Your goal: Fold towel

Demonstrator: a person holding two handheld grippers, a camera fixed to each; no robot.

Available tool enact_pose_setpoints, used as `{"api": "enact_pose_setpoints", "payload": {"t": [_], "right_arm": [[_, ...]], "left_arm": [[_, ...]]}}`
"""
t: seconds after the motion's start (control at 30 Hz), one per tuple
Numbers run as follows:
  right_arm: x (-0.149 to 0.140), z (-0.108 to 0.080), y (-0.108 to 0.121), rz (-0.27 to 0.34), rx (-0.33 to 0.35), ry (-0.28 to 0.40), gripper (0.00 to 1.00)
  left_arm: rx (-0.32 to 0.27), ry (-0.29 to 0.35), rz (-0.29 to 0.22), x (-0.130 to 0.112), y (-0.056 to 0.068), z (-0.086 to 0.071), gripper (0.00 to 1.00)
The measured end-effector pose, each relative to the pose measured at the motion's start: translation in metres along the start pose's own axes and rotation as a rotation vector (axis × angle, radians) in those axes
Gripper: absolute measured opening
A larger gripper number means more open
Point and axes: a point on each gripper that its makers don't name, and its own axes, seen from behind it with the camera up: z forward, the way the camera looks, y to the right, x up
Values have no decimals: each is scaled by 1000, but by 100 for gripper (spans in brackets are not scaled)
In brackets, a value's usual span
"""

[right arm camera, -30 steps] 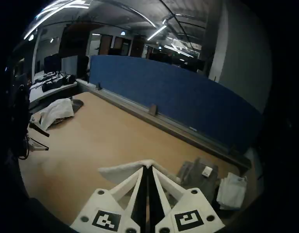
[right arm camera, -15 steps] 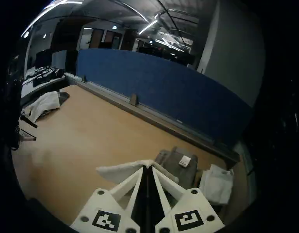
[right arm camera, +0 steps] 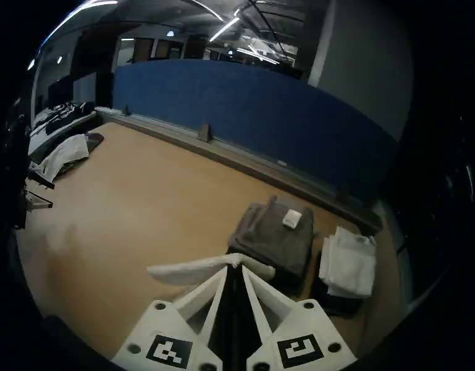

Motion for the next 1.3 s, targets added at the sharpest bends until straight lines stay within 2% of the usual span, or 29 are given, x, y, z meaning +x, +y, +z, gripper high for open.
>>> {"api": "enact_pose_setpoints", "payload": {"t": [0.27,0.57,0.77,0.97,1.17,1.3], "right_arm": [[-56,-17,12,70,-53,-67,1],[-124,-25,27,155,-121,-157,1],[-168,-26,27,196,-153,-227,1],[-209,-22,19,263,-177,-293,1],[-230,-14,12,325,-190,-319,2],[-231,-13,11,325,-196,-321,3]], "left_arm": [[-1,-6,4,-1,4,1,92],[-5,-3,14,1,8,-1,92],[-6,-1,19,1,8,-3,92],[-7,-1,22,1,9,-5,92],[-5,1,26,3,9,-5,92],[-4,1,25,3,8,-6,92]]}}
